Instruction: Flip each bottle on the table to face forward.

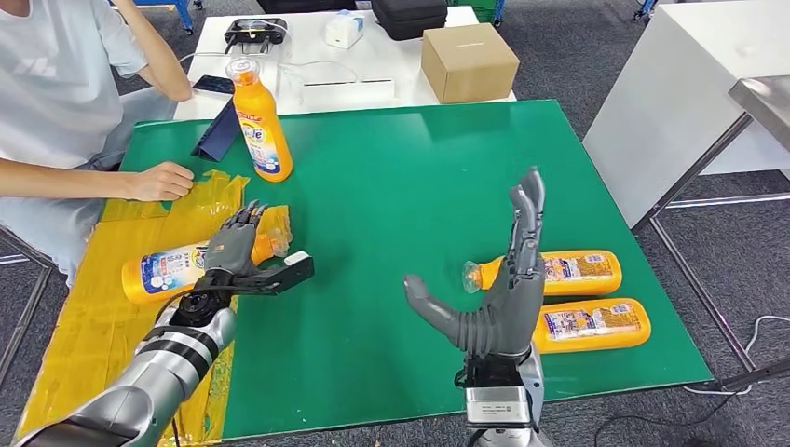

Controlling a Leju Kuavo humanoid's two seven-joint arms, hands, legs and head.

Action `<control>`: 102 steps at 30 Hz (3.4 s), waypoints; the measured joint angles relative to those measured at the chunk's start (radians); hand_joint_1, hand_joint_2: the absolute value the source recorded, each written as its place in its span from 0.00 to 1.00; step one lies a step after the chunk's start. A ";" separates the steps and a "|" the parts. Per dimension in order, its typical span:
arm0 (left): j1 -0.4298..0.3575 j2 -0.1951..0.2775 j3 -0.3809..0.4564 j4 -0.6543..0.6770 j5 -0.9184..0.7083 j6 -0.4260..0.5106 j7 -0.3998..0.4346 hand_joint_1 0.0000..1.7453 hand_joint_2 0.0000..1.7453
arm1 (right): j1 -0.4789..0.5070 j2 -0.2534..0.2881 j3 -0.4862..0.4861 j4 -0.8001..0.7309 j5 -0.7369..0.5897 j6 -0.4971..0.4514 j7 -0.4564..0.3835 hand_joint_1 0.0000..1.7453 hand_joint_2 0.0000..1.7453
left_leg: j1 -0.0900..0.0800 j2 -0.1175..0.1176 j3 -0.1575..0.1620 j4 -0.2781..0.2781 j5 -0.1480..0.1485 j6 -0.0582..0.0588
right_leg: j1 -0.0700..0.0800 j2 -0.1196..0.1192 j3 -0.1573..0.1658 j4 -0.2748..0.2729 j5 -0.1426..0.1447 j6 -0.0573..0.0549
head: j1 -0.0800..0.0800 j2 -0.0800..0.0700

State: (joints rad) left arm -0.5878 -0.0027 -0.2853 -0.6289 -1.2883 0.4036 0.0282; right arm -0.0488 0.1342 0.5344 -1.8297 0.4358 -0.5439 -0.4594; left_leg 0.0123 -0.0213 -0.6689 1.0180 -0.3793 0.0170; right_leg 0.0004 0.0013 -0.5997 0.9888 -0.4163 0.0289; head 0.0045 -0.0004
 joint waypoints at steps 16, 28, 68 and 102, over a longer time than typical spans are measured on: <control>0.337 0.016 0.051 -0.569 0.447 -0.054 -0.261 0.00 1.00 | 0.075 -0.034 -0.024 0.015 0.010 0.056 0.018 0.00 1.00 | 0.000 0.000 -0.001 0.000 -0.001 -0.001 | 0.001 0.000 -0.001 0.000 -0.001 0.000 | 0.000 0.000; 0.562 0.017 0.085 -0.857 0.773 -0.235 -0.357 0.00 1.00 | 0.106 -0.088 -0.098 0.047 0.295 0.055 0.181 0.00 1.00 | 0.000 0.000 -0.001 0.000 -0.002 -0.001 | 0.001 0.000 -0.002 -0.001 -0.001 0.000 | 0.000 0.000; 0.632 -0.037 0.112 -0.983 1.006 -0.401 -0.403 0.00 1.00 | -0.099 -0.407 -0.394 0.422 0.680 0.311 0.432 0.00 1.00 | -0.001 -0.001 -0.002 0.000 0.000 0.001 | 0.000 0.000 -0.002 -0.001 0.000 0.001 | 0.000 0.000; 0.539 -0.042 0.069 -0.894 1.047 -0.418 -0.403 0.00 1.00 | -0.355 -0.480 -0.265 0.931 0.592 0.506 0.341 0.00 1.00 | -0.001 -0.001 -0.002 0.000 0.000 0.001 | -0.001 0.000 -0.001 -0.001 0.001 0.001 | 0.000 0.000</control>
State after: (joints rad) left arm -0.0489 -0.0443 -0.2167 -1.5230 -0.2411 -0.0141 -0.3746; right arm -0.4036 -0.3459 0.2694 -0.8985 1.0275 -0.0383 -0.1183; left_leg 0.0115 -0.0226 -0.6707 1.0183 -0.3793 0.0183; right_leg -0.0002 0.0010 -0.6009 0.9881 -0.4156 0.0304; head 0.0040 -0.0004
